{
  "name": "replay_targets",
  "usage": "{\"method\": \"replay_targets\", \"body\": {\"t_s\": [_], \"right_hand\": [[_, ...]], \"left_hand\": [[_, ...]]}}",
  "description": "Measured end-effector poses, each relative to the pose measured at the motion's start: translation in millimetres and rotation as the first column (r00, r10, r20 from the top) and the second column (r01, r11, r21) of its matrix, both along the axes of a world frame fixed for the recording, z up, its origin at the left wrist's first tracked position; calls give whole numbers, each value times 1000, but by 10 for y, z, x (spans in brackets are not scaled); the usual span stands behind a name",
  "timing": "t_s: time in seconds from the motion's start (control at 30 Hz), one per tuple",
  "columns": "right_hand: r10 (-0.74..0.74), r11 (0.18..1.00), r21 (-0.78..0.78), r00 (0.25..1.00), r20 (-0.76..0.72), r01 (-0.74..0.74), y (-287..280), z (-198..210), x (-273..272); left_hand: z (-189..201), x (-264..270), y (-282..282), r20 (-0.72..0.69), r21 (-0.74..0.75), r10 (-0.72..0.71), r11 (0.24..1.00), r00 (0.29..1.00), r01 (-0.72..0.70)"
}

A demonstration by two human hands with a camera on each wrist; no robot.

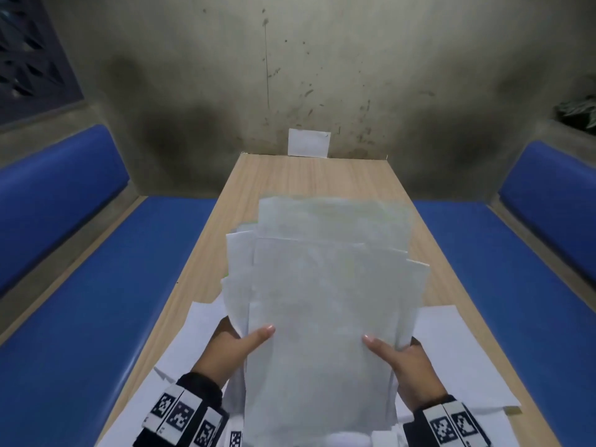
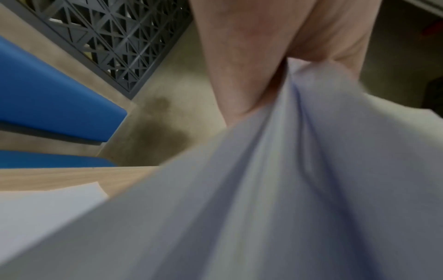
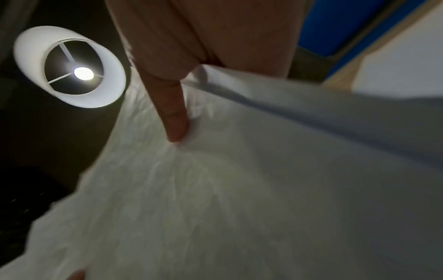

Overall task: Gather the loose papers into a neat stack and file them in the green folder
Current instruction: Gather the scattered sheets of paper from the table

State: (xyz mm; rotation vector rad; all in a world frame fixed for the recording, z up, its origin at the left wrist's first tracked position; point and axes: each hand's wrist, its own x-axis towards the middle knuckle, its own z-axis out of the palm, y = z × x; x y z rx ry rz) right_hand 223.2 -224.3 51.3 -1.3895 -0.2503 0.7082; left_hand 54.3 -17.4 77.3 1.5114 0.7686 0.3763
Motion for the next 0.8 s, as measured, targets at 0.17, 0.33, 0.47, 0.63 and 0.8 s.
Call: {"method": "replay_targets", "body": {"t_s": [0.17,0.33,0.47,0.63,0.8], "right_hand": [[94,995,-29,992,87,-91,-25,187,-32],[146,989,-4,985,93,-146,-49,189,-67],[177,984,-15,977,120,-177,-34,153,-73],[187,982,-31,972,144,-185,-26,111,-96],[216,976,-22,955,205,-216,-51,132,-83]], "left_hand": [[89,-84,30,108,-56,-73,995,991,80],[-2,-179,82,134,-82,-126,987,983,137],[-64,-226,83,117,-55,-142,987,983,149],[-73,-273,36,46,-13,-170,985,984,171],[-52,-372,60,108,-31,-149,988,983,153]]}}
